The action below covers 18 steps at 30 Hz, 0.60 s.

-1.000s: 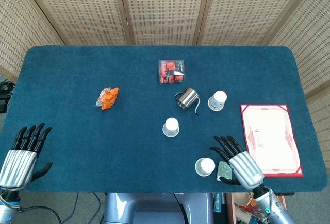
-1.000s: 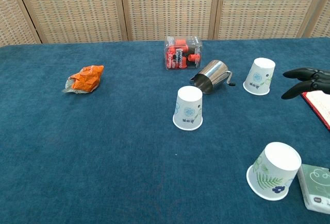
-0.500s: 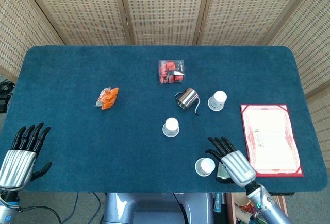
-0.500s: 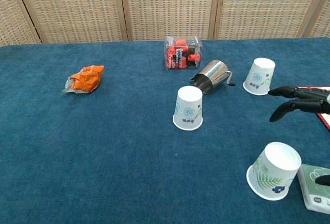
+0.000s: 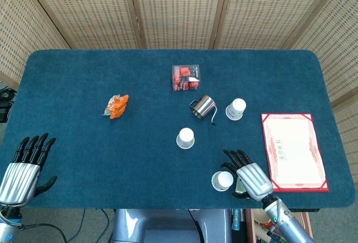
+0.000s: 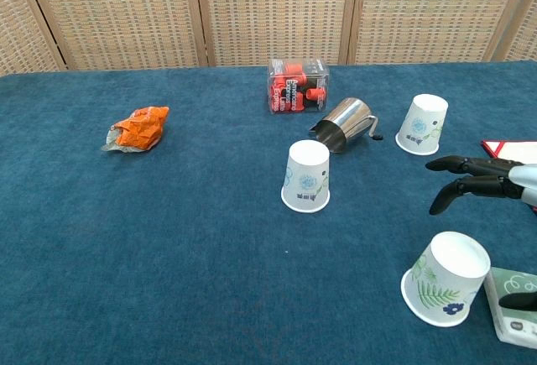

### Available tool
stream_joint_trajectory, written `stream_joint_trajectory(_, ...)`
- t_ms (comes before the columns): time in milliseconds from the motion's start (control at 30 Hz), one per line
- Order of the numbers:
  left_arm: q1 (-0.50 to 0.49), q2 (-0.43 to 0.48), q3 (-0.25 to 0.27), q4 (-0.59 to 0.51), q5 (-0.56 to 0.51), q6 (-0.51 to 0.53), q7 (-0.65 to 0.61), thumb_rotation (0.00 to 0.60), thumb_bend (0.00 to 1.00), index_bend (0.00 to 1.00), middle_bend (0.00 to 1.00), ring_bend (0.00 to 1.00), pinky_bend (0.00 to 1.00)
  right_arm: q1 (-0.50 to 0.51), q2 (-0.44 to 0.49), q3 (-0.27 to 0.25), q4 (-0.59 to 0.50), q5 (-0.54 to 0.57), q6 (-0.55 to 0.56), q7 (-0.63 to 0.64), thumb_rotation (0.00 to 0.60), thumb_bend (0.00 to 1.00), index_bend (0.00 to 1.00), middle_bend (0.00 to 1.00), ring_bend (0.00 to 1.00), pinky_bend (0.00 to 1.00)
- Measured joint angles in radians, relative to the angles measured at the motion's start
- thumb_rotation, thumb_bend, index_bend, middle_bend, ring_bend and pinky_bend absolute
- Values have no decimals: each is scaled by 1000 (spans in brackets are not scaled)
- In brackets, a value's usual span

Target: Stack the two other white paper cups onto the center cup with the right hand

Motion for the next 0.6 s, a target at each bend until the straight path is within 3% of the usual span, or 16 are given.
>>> stream_joint_trajectory(600,-3,3,-2,-3,-7,-5,-4,600,242,0,0,0,0,40,-56,19,15,61,-50,-45,600,69,349,0,0,0)
